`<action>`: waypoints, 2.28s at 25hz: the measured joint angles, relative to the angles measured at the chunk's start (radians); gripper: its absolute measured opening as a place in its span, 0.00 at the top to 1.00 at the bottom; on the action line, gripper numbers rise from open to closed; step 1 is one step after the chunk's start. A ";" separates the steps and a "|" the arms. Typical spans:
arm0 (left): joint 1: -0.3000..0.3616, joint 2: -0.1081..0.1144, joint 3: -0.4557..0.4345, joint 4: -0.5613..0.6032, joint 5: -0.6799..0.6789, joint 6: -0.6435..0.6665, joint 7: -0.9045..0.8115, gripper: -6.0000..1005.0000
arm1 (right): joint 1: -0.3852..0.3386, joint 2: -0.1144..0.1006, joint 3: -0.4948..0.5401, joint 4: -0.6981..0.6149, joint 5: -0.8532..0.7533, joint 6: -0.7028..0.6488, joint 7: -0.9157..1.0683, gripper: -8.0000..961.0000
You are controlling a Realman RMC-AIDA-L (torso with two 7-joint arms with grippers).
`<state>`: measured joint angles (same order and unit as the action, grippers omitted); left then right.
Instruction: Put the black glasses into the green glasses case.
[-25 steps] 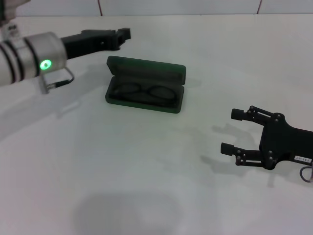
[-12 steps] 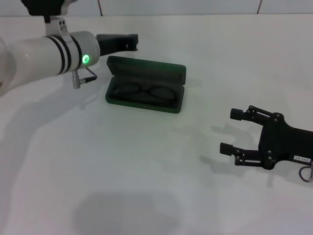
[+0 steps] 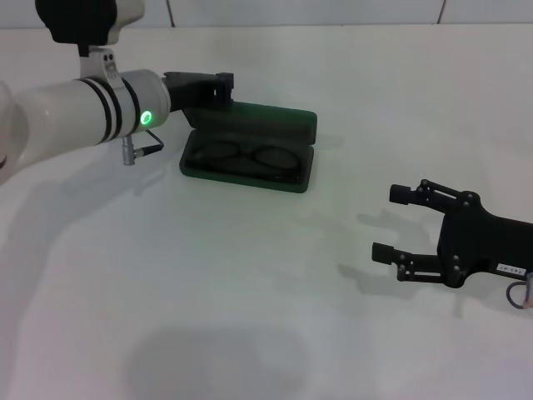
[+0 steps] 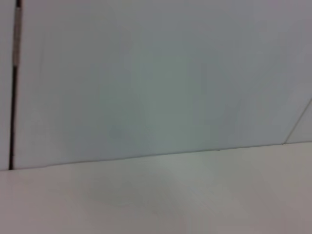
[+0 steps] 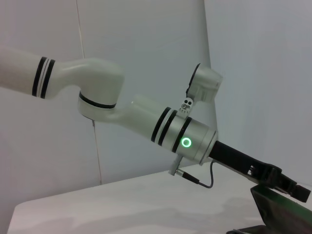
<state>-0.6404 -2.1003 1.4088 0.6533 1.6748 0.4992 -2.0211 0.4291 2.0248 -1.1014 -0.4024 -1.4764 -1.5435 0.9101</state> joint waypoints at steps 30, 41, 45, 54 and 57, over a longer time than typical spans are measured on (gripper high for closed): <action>0.111 0.004 0.024 -0.036 -0.349 0.119 0.425 0.90 | 0.013 0.002 0.000 0.013 -0.003 0.010 0.001 0.09; 0.148 0.000 0.026 -0.073 -0.438 0.160 0.580 0.90 | 0.013 0.002 0.000 0.013 -0.003 0.013 0.004 0.09; 0.152 -0.001 0.027 -0.118 -0.527 0.191 0.688 0.89 | 0.013 0.003 0.000 0.013 -0.004 0.013 0.005 0.09; 0.152 -0.003 0.027 -0.150 -0.568 0.207 0.784 0.89 | 0.014 0.003 0.000 0.014 -0.004 0.016 0.007 0.09; 0.153 -0.003 0.027 -0.151 -0.583 0.225 0.798 0.89 | 0.014 0.003 0.000 0.014 -0.004 0.017 0.007 0.09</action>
<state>-0.4874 -2.1032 1.4358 0.5026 1.0917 0.7237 -1.2226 0.4430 2.0279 -1.1014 -0.3884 -1.4800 -1.5261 0.9174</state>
